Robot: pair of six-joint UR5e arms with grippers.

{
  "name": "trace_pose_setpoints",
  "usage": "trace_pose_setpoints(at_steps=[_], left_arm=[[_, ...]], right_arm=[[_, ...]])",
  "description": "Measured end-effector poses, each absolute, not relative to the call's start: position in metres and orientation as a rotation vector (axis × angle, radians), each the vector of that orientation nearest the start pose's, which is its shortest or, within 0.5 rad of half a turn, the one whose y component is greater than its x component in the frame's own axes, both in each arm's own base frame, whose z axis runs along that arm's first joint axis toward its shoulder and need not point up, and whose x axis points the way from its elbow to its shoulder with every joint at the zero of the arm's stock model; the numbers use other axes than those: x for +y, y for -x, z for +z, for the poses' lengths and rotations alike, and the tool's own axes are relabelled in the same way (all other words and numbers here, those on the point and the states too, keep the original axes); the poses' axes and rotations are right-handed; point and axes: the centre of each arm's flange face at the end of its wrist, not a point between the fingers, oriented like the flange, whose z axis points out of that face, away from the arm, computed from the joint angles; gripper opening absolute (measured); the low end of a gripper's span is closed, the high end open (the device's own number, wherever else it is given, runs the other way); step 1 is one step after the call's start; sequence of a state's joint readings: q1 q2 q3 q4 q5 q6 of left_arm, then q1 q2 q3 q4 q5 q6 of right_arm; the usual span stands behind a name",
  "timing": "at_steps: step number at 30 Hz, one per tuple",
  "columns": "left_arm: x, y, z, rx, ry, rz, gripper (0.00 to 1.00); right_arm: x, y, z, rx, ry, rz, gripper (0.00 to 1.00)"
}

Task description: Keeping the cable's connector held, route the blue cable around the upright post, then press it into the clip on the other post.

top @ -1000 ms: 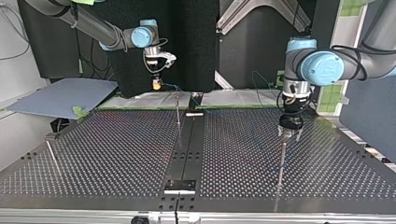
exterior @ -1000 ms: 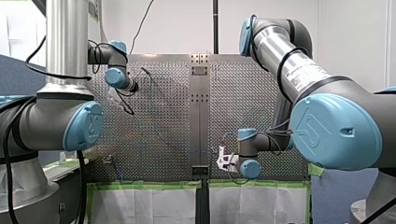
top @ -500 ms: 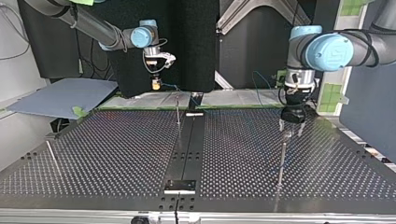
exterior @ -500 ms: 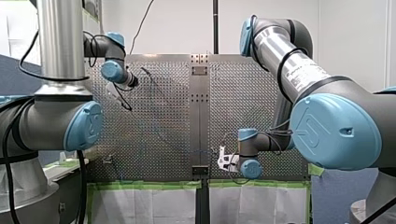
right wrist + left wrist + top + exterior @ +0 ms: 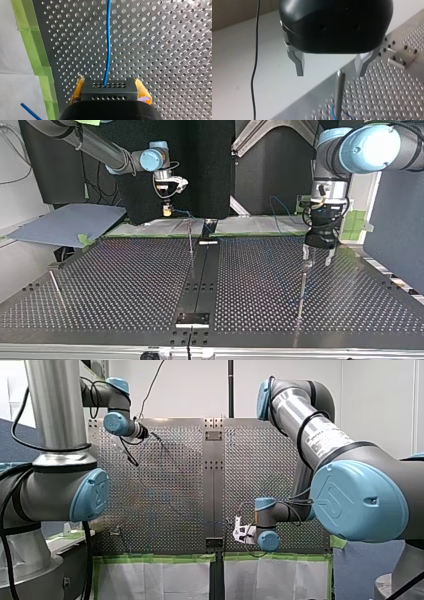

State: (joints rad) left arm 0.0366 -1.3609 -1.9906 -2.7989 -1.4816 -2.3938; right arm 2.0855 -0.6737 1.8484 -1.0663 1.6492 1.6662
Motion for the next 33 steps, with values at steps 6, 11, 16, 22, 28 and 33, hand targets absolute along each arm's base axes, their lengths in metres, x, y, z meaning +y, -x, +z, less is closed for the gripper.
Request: trace_pose_setpoints(at_steps=[6,11,16,22,28,33], left_arm=[[-0.129,-0.405,0.426,1.335,0.517,-0.745,1.0],[-0.134,-0.404,0.429,1.342,0.447,-0.753,1.0],[-0.138,-0.403,0.429,1.368,0.388,-0.746,1.0],[-0.137,-0.405,0.44,1.378,0.362,-0.692,1.0],[-0.133,-0.417,0.448,1.4,0.374,-0.608,1.0],[-0.131,-0.422,0.462,1.404,0.376,-0.544,1.0]], right_arm=[[-0.436,-0.391,-0.044,-1.114,-1.591,1.509,0.0],[-0.436,-0.39,-0.044,-1.121,-1.588,1.513,0.0],[-0.437,-0.389,-0.044,-1.125,-1.587,1.517,0.0],[-0.438,-0.389,-0.044,-1.125,-1.589,1.52,0.0],[-0.438,-0.388,-0.044,-1.126,-1.588,1.519,0.0],[-0.439,-0.388,-0.044,-1.126,-1.587,1.519,0.0]])
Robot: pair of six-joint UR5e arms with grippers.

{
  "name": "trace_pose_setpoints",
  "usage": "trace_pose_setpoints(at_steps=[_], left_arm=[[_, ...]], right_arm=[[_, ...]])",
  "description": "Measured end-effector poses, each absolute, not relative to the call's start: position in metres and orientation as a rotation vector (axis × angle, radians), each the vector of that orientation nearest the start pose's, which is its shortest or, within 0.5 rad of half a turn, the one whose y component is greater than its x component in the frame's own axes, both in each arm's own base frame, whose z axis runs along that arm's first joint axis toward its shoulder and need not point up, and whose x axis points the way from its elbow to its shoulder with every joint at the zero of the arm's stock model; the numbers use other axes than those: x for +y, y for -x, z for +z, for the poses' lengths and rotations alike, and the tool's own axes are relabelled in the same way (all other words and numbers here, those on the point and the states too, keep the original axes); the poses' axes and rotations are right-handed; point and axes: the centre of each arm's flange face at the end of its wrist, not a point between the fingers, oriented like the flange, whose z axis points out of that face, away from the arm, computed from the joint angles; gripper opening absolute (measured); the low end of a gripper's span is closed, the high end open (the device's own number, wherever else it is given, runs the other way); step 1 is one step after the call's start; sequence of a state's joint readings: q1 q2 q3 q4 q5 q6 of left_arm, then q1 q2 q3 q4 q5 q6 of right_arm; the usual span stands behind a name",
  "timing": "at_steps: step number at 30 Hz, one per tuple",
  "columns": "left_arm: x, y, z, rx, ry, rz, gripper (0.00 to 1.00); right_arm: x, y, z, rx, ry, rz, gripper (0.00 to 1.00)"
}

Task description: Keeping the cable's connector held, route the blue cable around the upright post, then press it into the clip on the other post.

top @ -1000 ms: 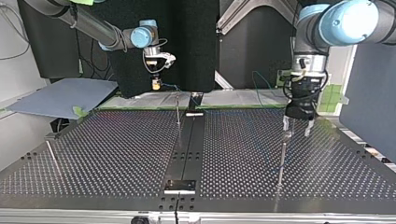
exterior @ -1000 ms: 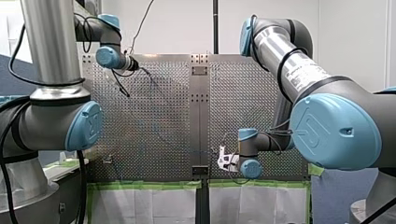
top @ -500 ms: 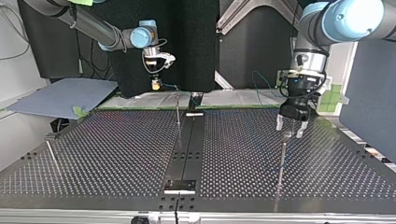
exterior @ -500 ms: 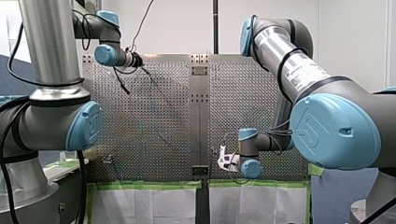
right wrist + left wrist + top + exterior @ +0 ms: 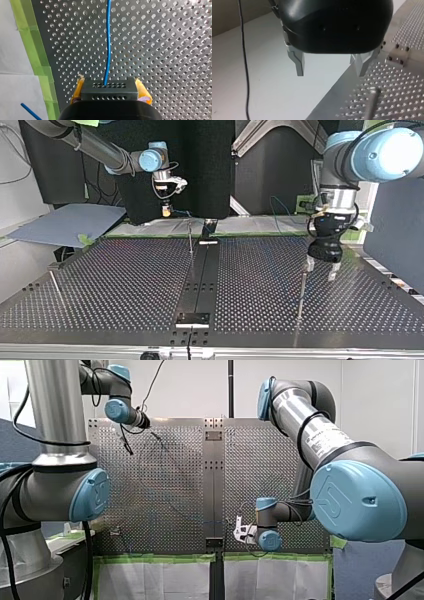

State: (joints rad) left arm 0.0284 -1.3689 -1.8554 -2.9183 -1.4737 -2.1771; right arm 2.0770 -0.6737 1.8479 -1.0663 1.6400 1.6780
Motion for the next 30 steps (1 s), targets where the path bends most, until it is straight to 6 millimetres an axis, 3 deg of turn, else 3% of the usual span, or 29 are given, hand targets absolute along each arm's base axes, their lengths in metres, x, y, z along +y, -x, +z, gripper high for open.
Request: trace_pose_setpoints(at_steps=[4,11,23,30], left_arm=[[-0.132,-0.419,0.477,1.401,0.371,-0.49,1.0],[-0.134,-0.407,0.48,1.443,0.372,-0.394,1.0],[-0.138,-0.4,0.453,1.604,0.353,-0.22,1.0],[-0.139,-0.39,0.449,1.676,0.307,-0.151,1.0]], right_arm=[[-0.439,-0.388,-0.044,-1.126,-1.587,1.518,0.0],[-0.439,-0.388,-0.044,-1.126,-1.587,1.519,0.0],[-0.44,-0.387,-0.044,-1.126,-1.585,1.519,0.0],[-0.44,-0.387,-0.044,-1.126,-1.586,1.52,0.0]])
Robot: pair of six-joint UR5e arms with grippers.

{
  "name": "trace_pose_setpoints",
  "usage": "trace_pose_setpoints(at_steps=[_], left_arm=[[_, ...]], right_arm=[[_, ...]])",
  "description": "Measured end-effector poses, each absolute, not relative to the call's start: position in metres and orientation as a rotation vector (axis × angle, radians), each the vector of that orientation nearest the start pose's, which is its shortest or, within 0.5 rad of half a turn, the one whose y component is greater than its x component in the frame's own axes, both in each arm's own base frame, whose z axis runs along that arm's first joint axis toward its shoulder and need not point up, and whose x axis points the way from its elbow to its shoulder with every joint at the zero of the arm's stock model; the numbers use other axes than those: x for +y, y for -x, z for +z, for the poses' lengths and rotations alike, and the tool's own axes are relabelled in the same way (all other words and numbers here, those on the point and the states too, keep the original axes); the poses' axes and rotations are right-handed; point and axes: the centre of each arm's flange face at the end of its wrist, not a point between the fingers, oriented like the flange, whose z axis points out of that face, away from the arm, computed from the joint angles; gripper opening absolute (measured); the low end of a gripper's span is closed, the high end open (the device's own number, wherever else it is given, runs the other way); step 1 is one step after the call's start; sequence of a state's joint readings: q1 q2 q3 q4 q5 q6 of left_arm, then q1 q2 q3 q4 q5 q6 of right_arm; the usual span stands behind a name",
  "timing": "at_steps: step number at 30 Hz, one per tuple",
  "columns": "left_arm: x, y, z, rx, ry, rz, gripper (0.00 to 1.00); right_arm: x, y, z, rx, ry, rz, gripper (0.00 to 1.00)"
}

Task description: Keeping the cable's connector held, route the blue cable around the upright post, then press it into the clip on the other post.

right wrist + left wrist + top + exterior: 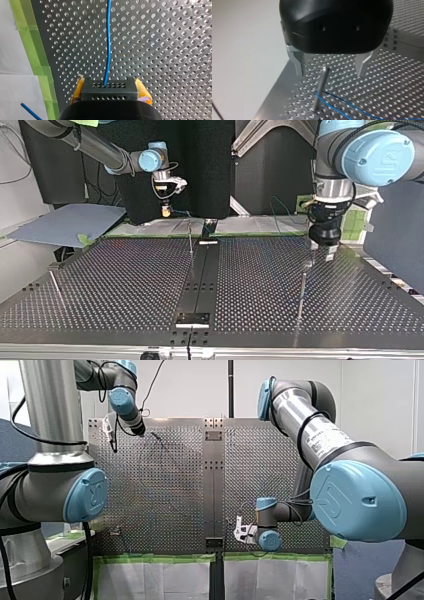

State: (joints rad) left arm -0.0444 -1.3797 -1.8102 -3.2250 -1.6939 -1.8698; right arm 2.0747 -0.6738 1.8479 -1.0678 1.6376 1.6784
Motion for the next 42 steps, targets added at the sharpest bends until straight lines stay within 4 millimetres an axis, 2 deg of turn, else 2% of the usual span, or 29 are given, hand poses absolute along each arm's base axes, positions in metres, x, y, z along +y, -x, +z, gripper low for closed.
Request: trace_pose_setpoints(at_steps=[13,42], left_arm=[[-0.1384,-0.387,0.4453,1.725,0.209,-0.057,1.0],[-0.1358,-0.3843,0.4465,1.715,0.246,-0.011,1.0]], right_arm=[[-0.4409,-0.387,-0.0434,-1.127,-1.585,1.524,0.0],[-0.4418,-0.387,-0.0431,-1.129,-1.581,1.528,0.0]])
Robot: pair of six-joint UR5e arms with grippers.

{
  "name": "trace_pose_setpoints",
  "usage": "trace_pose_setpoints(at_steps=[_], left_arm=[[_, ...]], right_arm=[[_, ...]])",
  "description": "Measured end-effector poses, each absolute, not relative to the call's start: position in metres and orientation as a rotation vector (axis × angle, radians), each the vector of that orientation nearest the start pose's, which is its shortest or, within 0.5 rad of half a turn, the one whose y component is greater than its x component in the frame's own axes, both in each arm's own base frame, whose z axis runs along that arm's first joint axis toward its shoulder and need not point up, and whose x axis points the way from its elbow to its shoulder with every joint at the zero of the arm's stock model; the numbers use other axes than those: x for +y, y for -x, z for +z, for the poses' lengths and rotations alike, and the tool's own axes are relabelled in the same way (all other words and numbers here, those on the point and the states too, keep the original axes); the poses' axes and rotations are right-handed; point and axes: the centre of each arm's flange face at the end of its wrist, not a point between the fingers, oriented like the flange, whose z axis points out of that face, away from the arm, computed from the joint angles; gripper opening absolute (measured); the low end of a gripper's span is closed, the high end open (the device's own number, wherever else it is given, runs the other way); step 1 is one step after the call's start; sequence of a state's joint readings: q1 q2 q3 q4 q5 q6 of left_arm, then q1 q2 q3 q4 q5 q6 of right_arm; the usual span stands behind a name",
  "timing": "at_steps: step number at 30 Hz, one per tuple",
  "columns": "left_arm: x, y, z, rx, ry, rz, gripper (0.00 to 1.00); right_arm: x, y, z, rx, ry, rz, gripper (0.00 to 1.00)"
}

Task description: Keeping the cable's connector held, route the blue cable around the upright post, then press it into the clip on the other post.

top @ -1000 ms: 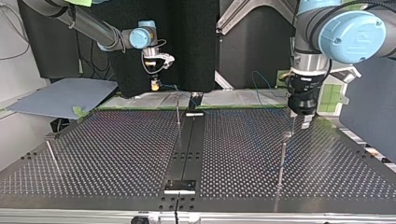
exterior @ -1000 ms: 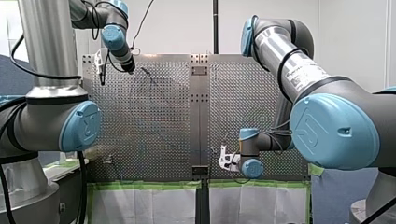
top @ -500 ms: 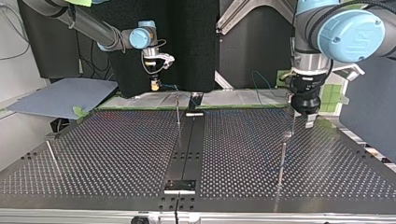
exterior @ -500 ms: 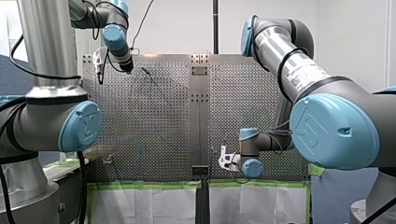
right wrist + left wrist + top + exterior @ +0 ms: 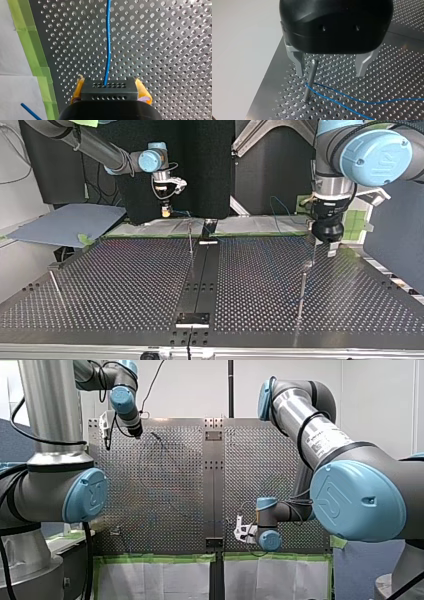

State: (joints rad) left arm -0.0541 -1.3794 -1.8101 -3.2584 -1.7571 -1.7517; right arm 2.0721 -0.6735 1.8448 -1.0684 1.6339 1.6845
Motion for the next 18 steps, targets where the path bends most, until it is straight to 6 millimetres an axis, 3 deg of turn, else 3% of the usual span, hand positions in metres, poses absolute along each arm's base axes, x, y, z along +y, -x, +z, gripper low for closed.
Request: trace_pose_setpoints(at_steps=[18], left_arm=[[-0.149,-0.383,0.441,1.749,0.118,0.049,1.0]], right_arm=[[-0.443,-0.388,-0.042,-1.126,-1.579,1.53,0.0]])
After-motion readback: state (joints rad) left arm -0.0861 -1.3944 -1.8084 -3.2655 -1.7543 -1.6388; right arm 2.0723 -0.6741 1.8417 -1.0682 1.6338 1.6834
